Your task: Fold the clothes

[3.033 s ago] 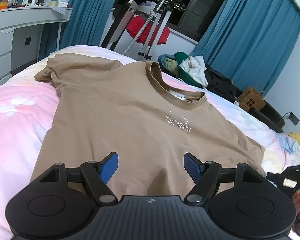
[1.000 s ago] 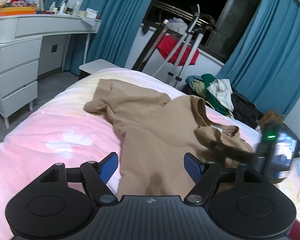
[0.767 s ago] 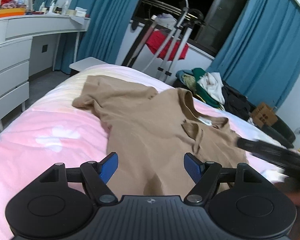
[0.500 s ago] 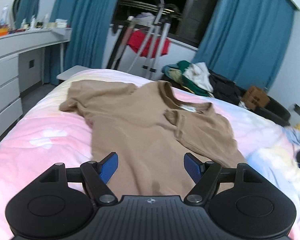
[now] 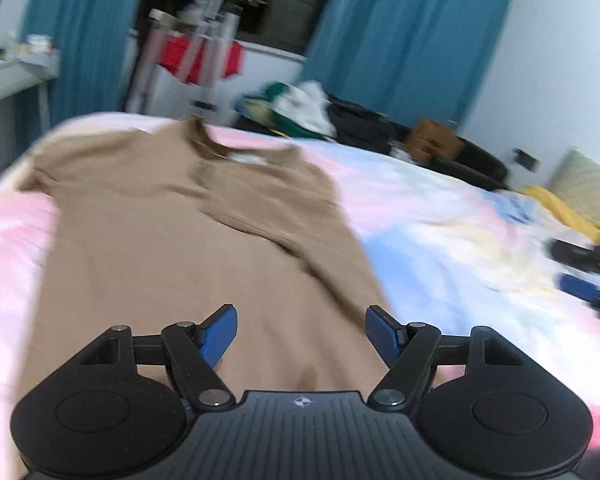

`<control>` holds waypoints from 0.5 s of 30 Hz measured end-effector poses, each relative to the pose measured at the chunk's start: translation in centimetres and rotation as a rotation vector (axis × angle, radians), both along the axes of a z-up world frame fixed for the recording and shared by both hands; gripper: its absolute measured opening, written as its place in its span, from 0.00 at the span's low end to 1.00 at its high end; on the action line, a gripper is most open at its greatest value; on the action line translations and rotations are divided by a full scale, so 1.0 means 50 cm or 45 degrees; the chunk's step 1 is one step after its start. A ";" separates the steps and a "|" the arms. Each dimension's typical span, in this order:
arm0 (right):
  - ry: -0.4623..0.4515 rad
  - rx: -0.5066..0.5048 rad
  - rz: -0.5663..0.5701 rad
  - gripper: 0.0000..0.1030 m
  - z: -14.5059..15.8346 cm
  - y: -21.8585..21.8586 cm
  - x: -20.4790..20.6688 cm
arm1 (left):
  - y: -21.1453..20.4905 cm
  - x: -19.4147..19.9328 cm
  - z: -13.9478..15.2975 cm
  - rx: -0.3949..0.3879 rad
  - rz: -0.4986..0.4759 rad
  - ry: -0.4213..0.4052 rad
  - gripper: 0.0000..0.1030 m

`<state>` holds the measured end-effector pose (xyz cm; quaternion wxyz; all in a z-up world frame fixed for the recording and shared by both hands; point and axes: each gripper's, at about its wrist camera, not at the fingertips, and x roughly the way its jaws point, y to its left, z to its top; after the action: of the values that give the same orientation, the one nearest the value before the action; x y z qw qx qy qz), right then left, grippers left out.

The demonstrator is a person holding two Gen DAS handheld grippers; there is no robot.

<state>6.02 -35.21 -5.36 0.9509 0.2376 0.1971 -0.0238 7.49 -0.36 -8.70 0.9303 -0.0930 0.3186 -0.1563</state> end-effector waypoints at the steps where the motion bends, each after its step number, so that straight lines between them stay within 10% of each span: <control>1: 0.008 0.006 -0.019 0.61 -0.004 -0.013 0.000 | -0.024 -0.008 -0.005 -0.025 -0.026 0.021 0.70; 7: -0.013 0.151 -0.142 0.62 -0.032 -0.097 -0.017 | -0.174 -0.047 -0.058 -0.193 -0.148 0.232 0.58; 15: -0.015 0.207 -0.097 0.62 -0.052 -0.123 -0.012 | -0.286 -0.062 -0.138 -0.080 -0.168 0.362 0.54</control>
<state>5.42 -41.35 -7.93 0.9280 0.3213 0.1836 -0.0425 4.41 -14.66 -15.61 0.8601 -0.1220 0.4475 -0.2122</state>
